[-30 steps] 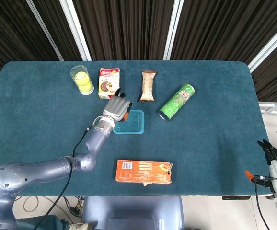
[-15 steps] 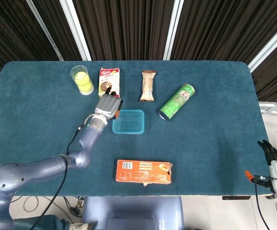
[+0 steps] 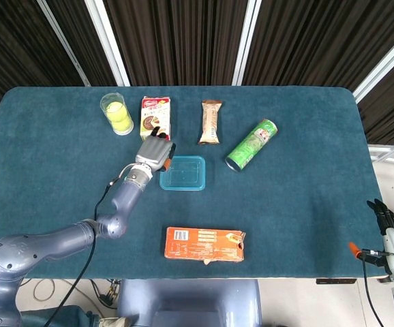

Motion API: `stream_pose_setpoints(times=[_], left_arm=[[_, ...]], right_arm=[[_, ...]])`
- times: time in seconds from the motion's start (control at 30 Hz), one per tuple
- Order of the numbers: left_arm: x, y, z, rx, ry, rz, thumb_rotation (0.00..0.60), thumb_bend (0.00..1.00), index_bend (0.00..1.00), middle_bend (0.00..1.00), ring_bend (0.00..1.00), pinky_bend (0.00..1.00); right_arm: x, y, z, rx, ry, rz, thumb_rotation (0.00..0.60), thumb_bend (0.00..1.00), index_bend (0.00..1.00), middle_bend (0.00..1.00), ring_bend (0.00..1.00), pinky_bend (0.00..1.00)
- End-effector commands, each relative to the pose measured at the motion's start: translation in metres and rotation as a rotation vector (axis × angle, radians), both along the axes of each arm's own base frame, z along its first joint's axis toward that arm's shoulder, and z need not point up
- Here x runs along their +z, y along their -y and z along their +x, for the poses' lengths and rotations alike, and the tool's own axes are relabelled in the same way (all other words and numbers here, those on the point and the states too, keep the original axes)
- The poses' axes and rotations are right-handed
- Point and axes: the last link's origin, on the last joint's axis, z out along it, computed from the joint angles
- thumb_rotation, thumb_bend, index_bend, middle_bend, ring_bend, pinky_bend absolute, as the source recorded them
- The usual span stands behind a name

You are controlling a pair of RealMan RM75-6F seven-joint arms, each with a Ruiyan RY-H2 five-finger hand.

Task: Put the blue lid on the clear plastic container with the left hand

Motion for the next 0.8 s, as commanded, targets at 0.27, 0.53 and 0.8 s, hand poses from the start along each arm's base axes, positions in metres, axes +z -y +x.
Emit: stream_pose_setpoints(times=[0.27,0.53,0.8], left_arm=[[-0.007,-0.002,0.001,-0.008,0.003,0.002,0.600,0.50,0.69,0.58,0.17,0.02],[-0.010,-0.001,0.004,-0.039,-0.004,0.009,0.600,0.50,0.69,0.59,0.17,0.02],[-0.012,-0.002,0.002,-0.053,-0.042,0.020,0.600,0.50,0.69,0.59,0.17,0.02]], right_arm=[[0.001,0.000,0.000,-0.001,0.001,-0.002,0.600,0.29,0.10,0.00,0.00,0.00],[0.001,0.000,0.000,-0.005,0.003,-0.003,0.600,0.29,0.10,0.00,0.00,0.00],[0.001,0.000,0.000,-0.008,0.005,-0.005,0.600,0.29,0.10,0.00,0.00,0.00]])
